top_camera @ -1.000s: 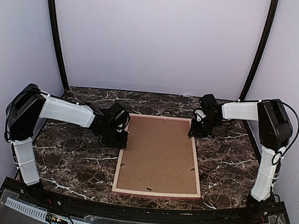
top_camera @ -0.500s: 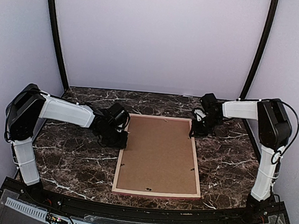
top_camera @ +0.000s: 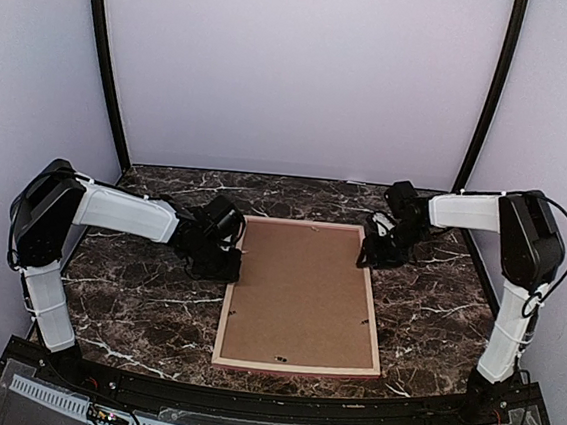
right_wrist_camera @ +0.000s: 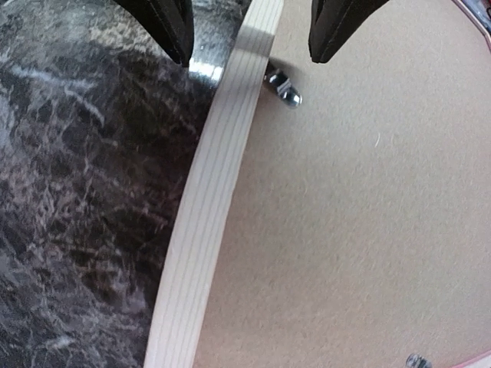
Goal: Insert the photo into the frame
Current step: Press the fastener onto the backboard, then rotate the photo frame at the center of the board, then press the fastener onto the backboard.
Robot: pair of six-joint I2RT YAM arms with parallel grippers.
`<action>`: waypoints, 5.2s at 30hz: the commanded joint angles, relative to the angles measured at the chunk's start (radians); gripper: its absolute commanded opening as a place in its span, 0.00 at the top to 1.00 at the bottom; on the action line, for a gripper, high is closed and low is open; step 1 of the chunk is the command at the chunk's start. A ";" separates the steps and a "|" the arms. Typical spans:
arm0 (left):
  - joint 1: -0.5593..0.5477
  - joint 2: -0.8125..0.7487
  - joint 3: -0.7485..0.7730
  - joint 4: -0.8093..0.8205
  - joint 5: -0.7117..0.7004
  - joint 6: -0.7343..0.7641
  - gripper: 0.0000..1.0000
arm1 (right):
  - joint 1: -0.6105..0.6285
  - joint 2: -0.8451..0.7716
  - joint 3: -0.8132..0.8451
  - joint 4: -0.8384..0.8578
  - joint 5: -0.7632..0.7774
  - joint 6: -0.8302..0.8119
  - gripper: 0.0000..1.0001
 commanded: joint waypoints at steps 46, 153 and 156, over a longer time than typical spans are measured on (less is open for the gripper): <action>0.263 0.055 0.328 -0.102 0.189 0.564 0.11 | 0.090 0.229 0.343 -0.144 -0.067 -0.380 0.53; 0.163 -0.034 0.033 -0.157 0.170 0.373 0.28 | 0.001 -0.267 -0.395 0.127 0.086 0.093 0.83; 0.163 -0.024 0.036 -0.168 0.171 0.377 0.34 | 0.001 -0.268 -0.397 0.125 0.087 0.091 0.83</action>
